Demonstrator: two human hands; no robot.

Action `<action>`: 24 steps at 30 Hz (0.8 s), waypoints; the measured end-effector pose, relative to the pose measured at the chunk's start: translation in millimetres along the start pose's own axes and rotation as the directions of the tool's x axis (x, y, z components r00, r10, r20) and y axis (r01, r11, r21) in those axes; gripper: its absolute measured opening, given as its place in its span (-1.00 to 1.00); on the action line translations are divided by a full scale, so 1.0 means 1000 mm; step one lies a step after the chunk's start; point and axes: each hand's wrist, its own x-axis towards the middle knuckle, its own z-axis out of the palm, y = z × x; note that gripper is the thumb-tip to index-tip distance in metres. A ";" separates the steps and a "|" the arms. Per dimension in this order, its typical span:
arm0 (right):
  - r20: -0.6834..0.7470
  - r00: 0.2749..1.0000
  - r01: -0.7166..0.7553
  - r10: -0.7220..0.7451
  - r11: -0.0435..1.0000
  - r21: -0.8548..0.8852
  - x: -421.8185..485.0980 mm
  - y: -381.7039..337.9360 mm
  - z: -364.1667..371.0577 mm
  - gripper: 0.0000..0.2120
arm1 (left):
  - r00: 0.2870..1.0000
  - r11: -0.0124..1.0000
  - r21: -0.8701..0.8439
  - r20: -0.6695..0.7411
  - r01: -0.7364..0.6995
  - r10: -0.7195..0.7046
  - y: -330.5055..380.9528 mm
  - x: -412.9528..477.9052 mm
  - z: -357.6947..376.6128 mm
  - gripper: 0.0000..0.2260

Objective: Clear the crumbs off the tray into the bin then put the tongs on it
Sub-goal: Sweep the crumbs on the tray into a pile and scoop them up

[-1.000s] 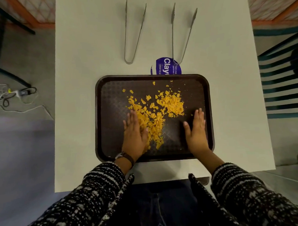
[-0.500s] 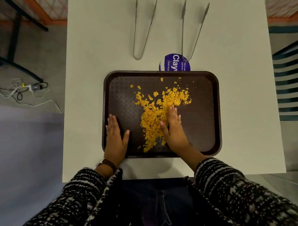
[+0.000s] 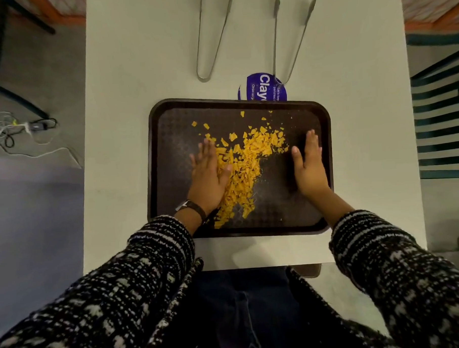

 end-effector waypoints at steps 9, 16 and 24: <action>0.082 0.990 0.115 -0.113 0.993 -0.017 -0.002 -0.037 0.044 -0.37 | 0.999 0.987 -0.157 -0.046 0.017 -0.024 -0.001 0.004 -0.029 -0.42; 0.284 0.937 0.160 -0.203 0.973 0.169 -0.041 -0.051 0.053 -0.43 | 0.990 0.995 -0.072 -0.117 0.066 -0.074 -0.016 0.060 -0.048 -0.41; 0.030 0.978 0.209 -0.207 0.974 -0.093 0.023 -0.009 0.013 -0.41 | 0.956 0.972 0.054 0.204 -0.227 0.212 0.008 0.029 -0.018 -0.44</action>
